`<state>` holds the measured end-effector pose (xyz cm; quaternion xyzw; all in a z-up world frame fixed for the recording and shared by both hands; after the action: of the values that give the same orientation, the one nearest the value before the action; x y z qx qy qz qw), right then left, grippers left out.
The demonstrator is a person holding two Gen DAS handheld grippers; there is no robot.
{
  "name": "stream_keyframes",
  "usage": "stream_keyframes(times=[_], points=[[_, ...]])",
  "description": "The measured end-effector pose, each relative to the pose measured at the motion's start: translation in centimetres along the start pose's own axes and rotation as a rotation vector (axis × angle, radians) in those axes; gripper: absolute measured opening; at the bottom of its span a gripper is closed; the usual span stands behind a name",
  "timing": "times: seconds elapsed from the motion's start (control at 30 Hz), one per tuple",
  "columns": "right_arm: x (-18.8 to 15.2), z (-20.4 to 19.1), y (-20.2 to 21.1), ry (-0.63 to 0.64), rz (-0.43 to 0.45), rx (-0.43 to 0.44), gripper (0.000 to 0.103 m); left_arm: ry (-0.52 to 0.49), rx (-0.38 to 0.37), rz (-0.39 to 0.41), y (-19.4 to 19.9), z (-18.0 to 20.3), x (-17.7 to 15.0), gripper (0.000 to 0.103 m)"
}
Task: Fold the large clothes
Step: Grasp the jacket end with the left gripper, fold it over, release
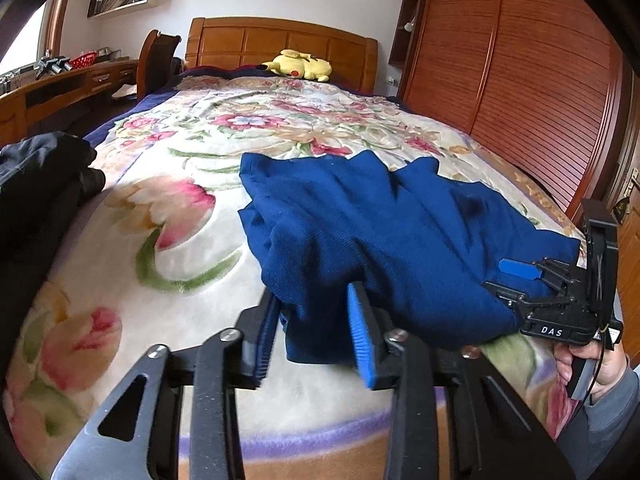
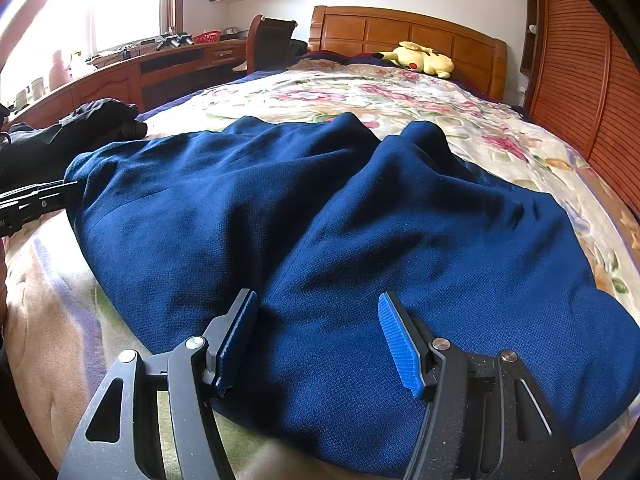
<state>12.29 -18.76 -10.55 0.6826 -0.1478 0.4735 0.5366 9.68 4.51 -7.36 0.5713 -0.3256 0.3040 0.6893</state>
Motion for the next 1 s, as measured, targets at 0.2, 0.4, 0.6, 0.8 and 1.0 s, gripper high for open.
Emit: stream_keyframes(times=[0.2, 0.4, 0.6, 0.8, 1.0], points=[[0.0, -0.1, 0.0, -0.002, 0.001, 0.003, 0.065, -0.027, 0.016, 0.047, 1.4, 0.9, 0.5, 0.012], [0.0, -0.1, 0.2, -0.008, 0.007, 0.010, 0.065, -0.096, 0.045, 0.127, 3.0, 2.8, 1.6, 0.011], [-0.3, -0.1, 1.6, -0.032, 0.054, 0.048, 0.065, -0.081, 0.039, 0.146, 3.1, 3.0, 2.6, 0.011], [-1.4, 1.1, 4.1, -0.065, 0.097, 0.038, 0.065, -0.096, 0.009, 0.191, 3.5, 5.7, 4.8, 0.008], [-2.6, 3.7, 6.9, -0.042, 0.142, -0.107, 0.065, -0.162, -0.052, 0.194, 3.0, 11.5, 7.1, 0.007]])
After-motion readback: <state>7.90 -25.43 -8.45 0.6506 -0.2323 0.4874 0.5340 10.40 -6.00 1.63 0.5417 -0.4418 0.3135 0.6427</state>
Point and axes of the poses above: each gripper's, at about its wrist camera, not at the fingertips, and y roughly against the way its jaws point, z to its right, x to its top, the point moved 10 cm from there along -y, roughly the way its jaws point, and after that the axes turned 5 degrees about x, right-handed, at the moved point
